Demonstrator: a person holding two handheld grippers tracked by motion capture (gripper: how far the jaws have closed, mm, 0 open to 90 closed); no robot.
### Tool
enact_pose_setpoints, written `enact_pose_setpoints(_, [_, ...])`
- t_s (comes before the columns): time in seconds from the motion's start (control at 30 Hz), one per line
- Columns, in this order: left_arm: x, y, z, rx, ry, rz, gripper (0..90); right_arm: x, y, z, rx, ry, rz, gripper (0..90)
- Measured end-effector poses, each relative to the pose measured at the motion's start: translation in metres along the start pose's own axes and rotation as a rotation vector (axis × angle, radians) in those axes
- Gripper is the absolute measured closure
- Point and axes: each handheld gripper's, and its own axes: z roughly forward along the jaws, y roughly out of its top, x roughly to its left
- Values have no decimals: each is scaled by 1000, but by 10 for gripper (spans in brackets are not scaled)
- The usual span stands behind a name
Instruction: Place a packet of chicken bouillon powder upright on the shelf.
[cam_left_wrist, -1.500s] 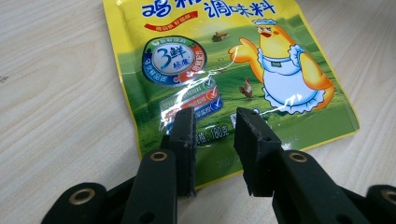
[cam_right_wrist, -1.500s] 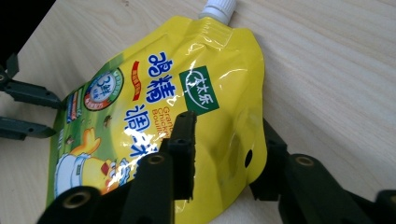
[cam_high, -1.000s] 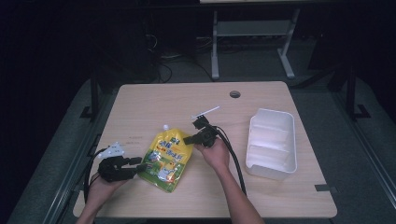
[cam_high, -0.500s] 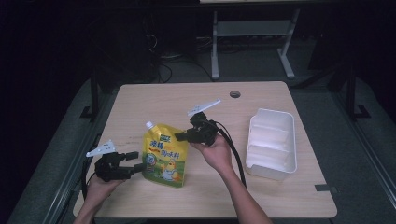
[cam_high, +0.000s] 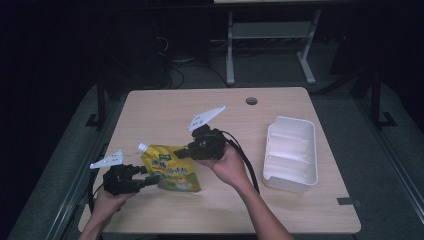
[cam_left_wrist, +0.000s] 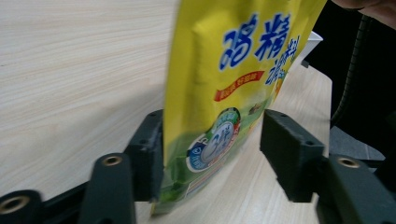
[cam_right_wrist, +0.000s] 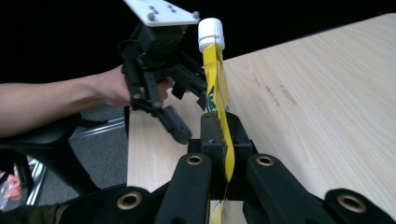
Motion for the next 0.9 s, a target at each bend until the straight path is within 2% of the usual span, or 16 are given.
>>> enact_pose_setpoints(0.1, [0,0,-2,-19,-24,-2,531,2,1,-2,-4,22,-20,896])
enact_pose_setpoints(0.13, [0,1,-3,-27,-34,-1,531,2,1,-3,-6,28,-26,896])
enact_pose_setpoints(0.17, [-1,1,-3,-34,-42,-1,583,0,0,-4,-3,32,-28,896])
enact_pose_setpoints(0.2, [-2,1,-4,-35,-47,4,583,0,0,-4,-3,32,-28,896])
enact_pose_setpoints(0.33, [-4,1,-3,-20,-50,24,715,-3,-5,-6,0,38,-28,894])
enact_pose_setpoints(0.5, [-6,0,-1,-8,-61,53,785,-8,-10,-7,-6,47,1,887])
enact_pose_setpoints(0.67, [-10,1,1,9,-58,86,829,-19,-21,-8,-19,53,57,856])
enact_pose_setpoints(0.73, [-11,1,1,12,-67,95,830,-22,-24,-8,-37,73,83,827])
enact_pose_setpoints(0.9, [-13,1,3,13,-76,108,831,-22,-25,0,-3,78,96,768])
